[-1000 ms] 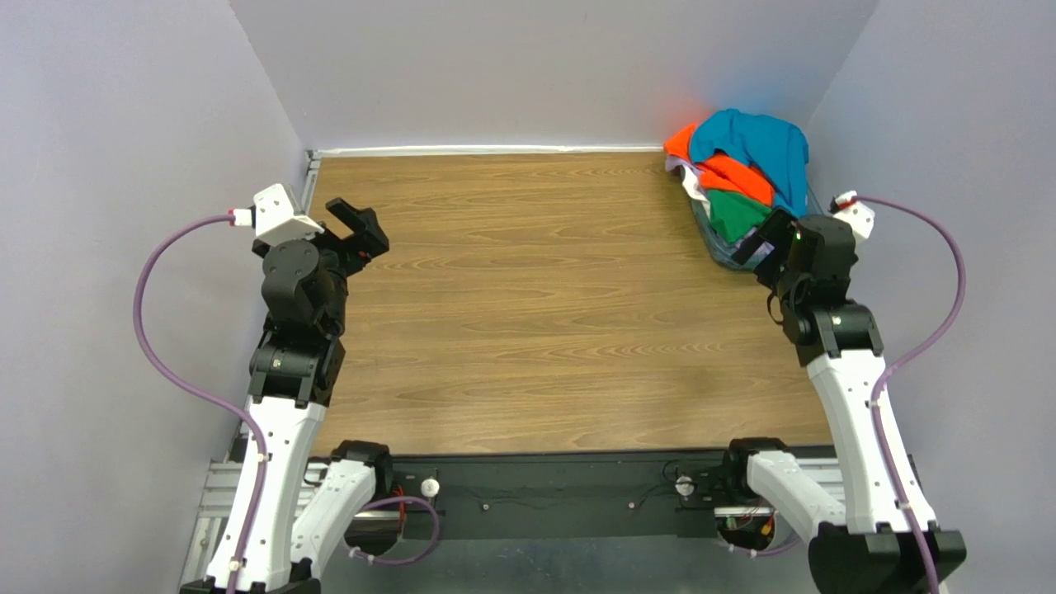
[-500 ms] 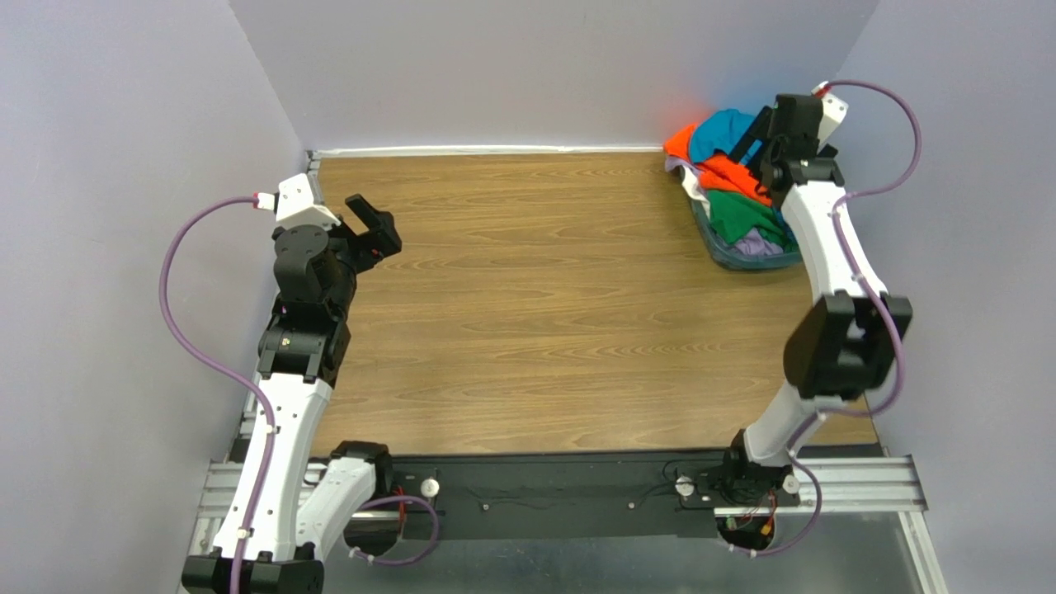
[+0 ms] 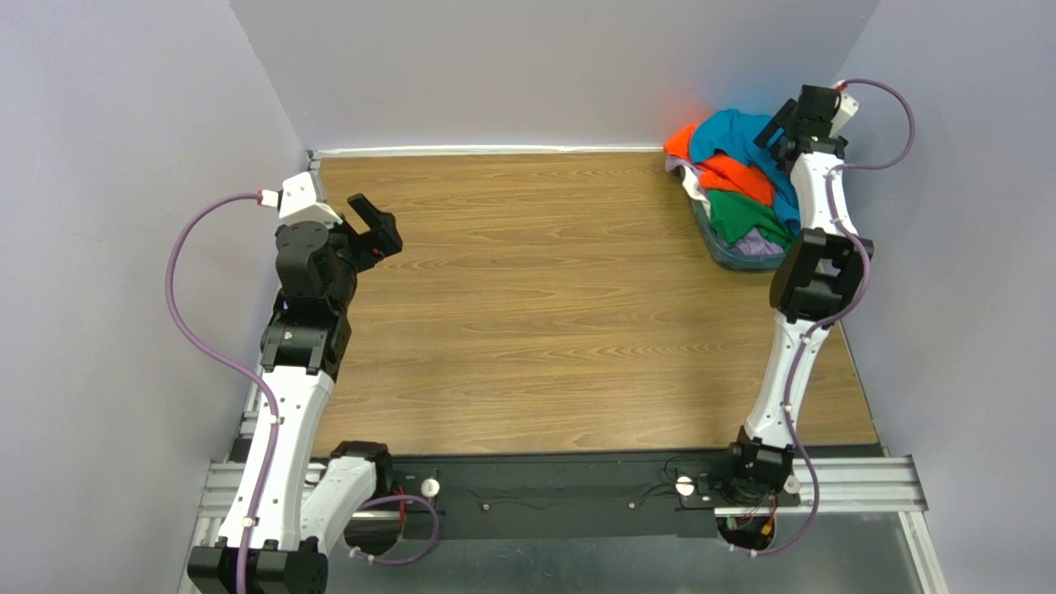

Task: Fold and stack the t-shirts
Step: Grab the tshirt from the pile

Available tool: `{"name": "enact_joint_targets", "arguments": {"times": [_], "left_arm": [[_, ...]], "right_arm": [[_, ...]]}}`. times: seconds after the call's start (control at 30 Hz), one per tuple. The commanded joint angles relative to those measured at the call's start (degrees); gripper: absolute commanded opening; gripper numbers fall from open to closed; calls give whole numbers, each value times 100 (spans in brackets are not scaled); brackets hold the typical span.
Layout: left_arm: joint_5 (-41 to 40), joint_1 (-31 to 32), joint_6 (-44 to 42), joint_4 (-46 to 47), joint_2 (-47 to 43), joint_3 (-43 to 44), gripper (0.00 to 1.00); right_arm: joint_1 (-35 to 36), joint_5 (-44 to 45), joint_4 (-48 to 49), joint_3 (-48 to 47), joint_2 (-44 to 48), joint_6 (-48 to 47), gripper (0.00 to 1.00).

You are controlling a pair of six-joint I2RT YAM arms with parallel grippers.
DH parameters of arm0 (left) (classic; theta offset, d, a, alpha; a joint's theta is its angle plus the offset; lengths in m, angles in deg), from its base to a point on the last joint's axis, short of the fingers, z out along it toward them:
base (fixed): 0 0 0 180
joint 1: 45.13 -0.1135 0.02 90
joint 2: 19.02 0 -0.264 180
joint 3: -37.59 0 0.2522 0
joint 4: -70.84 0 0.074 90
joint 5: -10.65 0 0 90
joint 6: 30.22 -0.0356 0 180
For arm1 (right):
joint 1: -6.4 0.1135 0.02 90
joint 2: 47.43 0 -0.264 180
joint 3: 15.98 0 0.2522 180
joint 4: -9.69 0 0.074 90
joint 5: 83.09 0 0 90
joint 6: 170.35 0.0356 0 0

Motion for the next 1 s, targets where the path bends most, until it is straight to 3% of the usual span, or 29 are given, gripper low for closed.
{"name": "enact_joint_targets", "arguments": {"times": [0.0, 0.13, 0.17, 0.2, 0.4, 0.5, 0.6, 0.97], "left_arm": [[309, -128, -102, 134, 55, -54, 98], [389, -208, -102, 151, 91, -63, 98], [397, -225, -110, 143, 117, -63, 98], [406, -234, -110, 134, 134, -63, 98], [599, -313, -110, 107, 249, -36, 98], [870, -313, -172, 151, 275, -45, 97], [1003, -313, -198, 178, 302, -37, 97], [1057, -322, -207, 195, 249, -54, 97]], "right_arm": [[-50, -378, 32, -814, -596, -288, 100], [-50, -334, 234, -1019, -818, -280, 95], [-50, -334, 278, -1001, -853, -271, 86], [-58, -369, 331, -984, -862, -271, 64], [-58, -764, 524, -799, -634, -359, 22], [-50, -1263, 655, -606, -310, -210, 10], [-32, -1748, 971, -308, -1, 44, 8], [275, -1291, 1333, -262, 1247, -69, 6]]}}
